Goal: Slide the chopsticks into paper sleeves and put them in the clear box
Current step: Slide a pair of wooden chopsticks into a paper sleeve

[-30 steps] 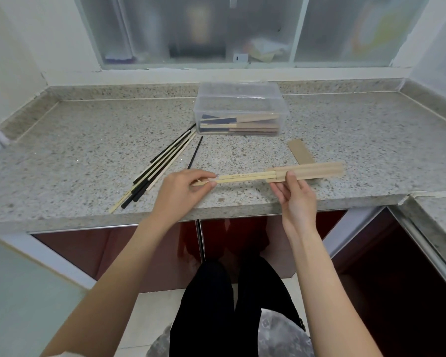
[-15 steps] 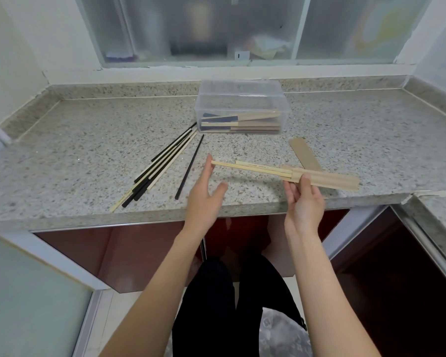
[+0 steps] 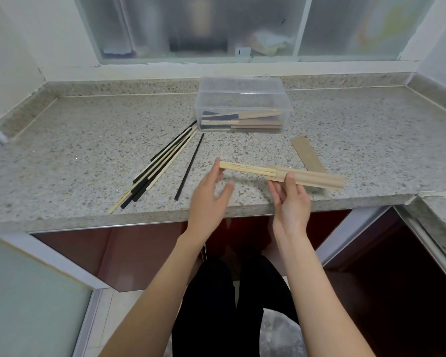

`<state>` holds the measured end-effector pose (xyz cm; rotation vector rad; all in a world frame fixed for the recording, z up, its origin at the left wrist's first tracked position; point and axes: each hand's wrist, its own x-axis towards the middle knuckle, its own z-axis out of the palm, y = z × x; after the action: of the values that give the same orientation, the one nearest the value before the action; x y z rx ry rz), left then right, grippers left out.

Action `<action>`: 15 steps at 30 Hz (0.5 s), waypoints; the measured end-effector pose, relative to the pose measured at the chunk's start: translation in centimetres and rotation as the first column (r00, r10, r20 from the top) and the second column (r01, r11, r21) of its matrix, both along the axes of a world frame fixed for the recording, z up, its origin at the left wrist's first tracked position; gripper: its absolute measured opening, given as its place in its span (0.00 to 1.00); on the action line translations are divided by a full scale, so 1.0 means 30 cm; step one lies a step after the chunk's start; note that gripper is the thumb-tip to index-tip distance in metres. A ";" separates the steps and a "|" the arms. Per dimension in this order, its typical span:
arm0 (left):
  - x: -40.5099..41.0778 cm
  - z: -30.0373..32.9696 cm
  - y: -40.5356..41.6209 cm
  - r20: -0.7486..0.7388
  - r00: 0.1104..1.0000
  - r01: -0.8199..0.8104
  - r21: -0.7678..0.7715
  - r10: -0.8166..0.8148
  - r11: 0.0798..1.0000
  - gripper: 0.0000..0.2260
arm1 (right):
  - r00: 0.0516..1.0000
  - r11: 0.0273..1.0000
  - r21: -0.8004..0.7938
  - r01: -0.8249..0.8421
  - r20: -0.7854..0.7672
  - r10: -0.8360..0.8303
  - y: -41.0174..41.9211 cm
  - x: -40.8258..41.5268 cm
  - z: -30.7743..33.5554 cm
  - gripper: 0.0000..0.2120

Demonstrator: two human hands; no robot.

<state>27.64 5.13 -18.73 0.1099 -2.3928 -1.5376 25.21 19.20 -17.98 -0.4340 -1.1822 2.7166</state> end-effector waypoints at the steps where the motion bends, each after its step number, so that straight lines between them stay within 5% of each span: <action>1: -0.008 0.014 -0.008 0.026 0.999 -0.026 0.164 0.022 0.986 0.25 | 0.999 0.999 0.031 -0.030 0.013 0.030 0.003 -0.005 -0.001 0.07; 3: -0.038 0.047 -0.037 0.058 0.995 -0.098 0.401 0.082 0.911 0.19 | 0.991 0.986 0.107 -0.129 0.044 0.125 0.007 -0.025 0.002 0.06; 5: -0.087 0.081 -0.078 0.058 0.991 -0.134 0.483 0.121 0.866 0.12 | 0.975 0.962 0.165 -0.220 0.064 0.212 0.016 -0.069 0.013 0.06; 11: -0.335 0.186 -0.214 0.057 0.982 -0.182 0.525 0.179 0.832 0.04 | 0.997 0.976 0.204 -0.071 -0.002 0.073 0.124 -0.331 0.089 0.05; 15: -0.525 0.190 -0.287 0.072 0.968 -0.248 0.376 0.239 0.893 0.04 | 0.999 0.930 0.366 -0.032 -0.023 0.043 0.138 -0.556 0.131 0.03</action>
<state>11.90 -3.49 -13.02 0.4949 -1.9692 -1.8607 8.53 23.34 -14.04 -0.3177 -1.6571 2.4385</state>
